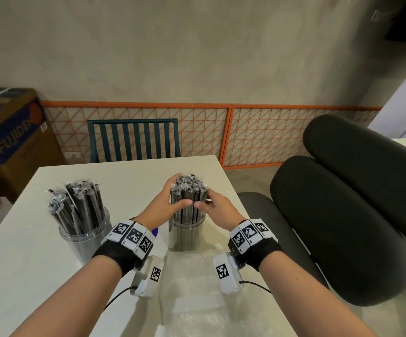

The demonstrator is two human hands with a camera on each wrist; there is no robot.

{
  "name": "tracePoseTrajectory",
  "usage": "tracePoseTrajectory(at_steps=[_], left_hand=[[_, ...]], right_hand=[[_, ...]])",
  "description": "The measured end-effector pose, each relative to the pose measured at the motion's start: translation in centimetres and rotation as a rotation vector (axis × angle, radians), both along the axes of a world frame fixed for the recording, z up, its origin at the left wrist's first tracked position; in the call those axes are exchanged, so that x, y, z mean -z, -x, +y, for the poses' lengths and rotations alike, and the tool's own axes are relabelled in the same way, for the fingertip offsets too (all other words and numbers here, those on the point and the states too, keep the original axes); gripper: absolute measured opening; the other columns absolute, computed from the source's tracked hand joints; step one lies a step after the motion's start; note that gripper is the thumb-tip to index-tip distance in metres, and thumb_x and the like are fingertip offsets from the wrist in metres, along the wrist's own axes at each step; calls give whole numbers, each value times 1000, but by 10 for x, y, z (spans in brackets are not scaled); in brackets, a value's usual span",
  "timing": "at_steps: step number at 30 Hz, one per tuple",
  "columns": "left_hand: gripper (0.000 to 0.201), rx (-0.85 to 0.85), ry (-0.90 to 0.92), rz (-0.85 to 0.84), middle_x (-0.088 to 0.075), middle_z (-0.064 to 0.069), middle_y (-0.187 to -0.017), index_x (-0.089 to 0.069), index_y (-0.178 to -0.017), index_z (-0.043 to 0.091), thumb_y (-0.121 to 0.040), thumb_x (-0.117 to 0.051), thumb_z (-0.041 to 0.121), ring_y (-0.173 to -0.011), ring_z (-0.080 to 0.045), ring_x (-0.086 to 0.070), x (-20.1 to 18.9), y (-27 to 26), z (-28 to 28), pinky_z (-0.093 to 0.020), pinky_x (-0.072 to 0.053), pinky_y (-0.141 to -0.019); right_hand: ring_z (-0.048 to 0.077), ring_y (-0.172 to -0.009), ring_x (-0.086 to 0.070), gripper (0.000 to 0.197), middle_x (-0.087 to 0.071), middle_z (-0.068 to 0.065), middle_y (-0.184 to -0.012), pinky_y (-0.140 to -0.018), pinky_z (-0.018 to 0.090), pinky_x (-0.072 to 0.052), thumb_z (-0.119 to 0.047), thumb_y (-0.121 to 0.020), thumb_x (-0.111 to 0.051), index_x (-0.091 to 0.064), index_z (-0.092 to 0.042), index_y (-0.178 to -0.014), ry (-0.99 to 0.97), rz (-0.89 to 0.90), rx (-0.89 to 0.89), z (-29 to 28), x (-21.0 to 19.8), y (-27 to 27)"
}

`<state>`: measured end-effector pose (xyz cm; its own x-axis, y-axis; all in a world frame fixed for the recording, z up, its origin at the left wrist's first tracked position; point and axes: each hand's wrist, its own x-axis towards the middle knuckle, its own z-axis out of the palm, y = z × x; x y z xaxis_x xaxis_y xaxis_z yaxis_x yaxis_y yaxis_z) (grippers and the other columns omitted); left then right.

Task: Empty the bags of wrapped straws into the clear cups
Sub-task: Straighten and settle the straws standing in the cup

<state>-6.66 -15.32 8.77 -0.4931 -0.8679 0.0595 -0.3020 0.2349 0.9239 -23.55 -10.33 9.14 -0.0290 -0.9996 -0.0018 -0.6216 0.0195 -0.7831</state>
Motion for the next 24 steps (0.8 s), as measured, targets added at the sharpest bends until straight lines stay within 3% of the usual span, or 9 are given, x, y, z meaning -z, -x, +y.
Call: tracePoseTrajectory(at_steps=[3,6,10,14,17,21,24], left_hand=[[77,-13,6,-16,-37,13,-131,-19,-146,23,-85,-66,23,-121,-5,-39,-1,-1,3,-21,-33,-97],[80,-14,-23,-33,-39,5,-140,-19,-145,22,-82,-68,25,-121,-5,-38,3,-3,8,-22,-32,-98],[85,-38,-50,-74,-34,-1,-148,-16,-146,21,-81,-70,27,-133,-14,-35,5,-6,12,-24,-28,-99],[84,-57,-61,-93,-32,-3,-149,-14,-146,20,-82,-68,25,-128,-9,-32,4,-8,16,-23,-28,-97],[85,-65,-84,-99,-32,-4,-150,-13,-147,19,-82,-68,26,-135,-16,-31,5,-10,16,-26,-28,-100],[86,-96,-135,-130,-30,-7,-151,-10,-149,20,-84,-64,36,-138,-23,-30,10,-15,19,-35,-30,-107],[82,-122,-151,-164,-29,-8,-151,-8,-149,22,-87,-57,42,-137,-25,-32,13,-20,27,-36,-30,-107]], right_hand=[[21,-121,-54,48,-57,6,-133,-102,31,-41,-26,-92,-58,-44,-16,-137,10,-26,-28,-1,-2,5],[21,-132,-44,66,-48,4,-143,-111,41,-36,-30,-85,-67,-36,-17,-142,-87,7,-48,-1,10,10],[20,-138,-37,84,-34,3,-153,-113,38,-33,-31,-82,-70,-22,-15,-149,-204,11,-16,2,18,12],[21,-139,-34,87,-29,7,-154,-114,38,-32,-29,-83,-69,-17,-14,-150,-233,-10,-1,7,19,11],[22,-139,-34,87,-28,8,-155,-113,37,-32,-29,-85,-67,-12,-9,-150,-253,-1,17,12,16,12],[24,-136,-39,81,-33,9,-152,-110,35,-34,-39,-90,-57,-12,-10,-150,-344,126,2,20,19,17],[24,-131,-44,71,-42,10,-146,-105,32,-34,-41,-93,-52,-20,-8,-148,-428,260,-34,29,20,24]])
